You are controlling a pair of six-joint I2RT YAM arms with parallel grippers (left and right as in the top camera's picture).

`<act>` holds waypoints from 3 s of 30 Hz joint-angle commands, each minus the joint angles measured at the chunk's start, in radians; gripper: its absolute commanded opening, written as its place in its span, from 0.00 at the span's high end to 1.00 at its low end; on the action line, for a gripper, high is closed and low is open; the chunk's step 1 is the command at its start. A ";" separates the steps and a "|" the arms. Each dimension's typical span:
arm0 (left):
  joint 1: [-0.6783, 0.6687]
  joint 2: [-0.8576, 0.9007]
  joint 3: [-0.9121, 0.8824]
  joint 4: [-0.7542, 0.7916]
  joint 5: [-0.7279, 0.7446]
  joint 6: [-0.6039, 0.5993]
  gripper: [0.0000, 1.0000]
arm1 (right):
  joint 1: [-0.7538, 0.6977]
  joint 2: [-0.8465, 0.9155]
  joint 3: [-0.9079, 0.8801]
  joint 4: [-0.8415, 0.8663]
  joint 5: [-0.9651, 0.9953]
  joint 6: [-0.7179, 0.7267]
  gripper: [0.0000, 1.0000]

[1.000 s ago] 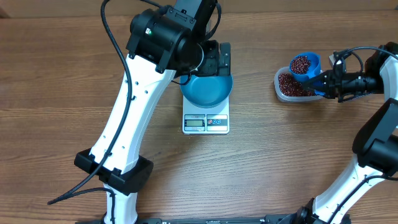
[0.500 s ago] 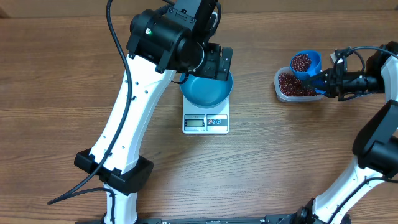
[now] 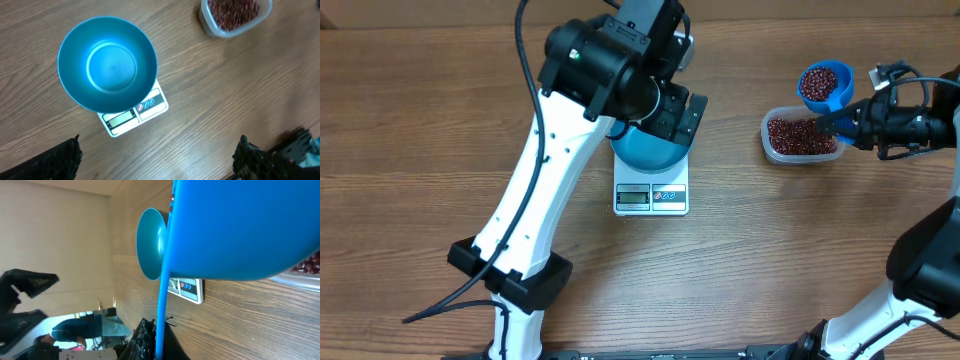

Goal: Scoop item into bowl and weigh 150g on scale
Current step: 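Move the left gripper down toward the scale's front buttons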

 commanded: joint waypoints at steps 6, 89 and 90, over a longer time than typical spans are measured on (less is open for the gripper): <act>-0.032 0.105 0.019 -0.004 0.017 0.098 0.00 | -0.003 -0.058 0.005 0.000 -0.064 0.025 0.96; -0.145 -0.453 -1.164 0.633 -0.228 0.197 0.96 | -0.003 -0.058 0.005 0.004 0.053 0.024 0.96; -0.145 -0.453 -1.170 0.638 -0.228 0.196 0.96 | -0.003 -0.058 0.005 0.006 0.053 0.024 0.96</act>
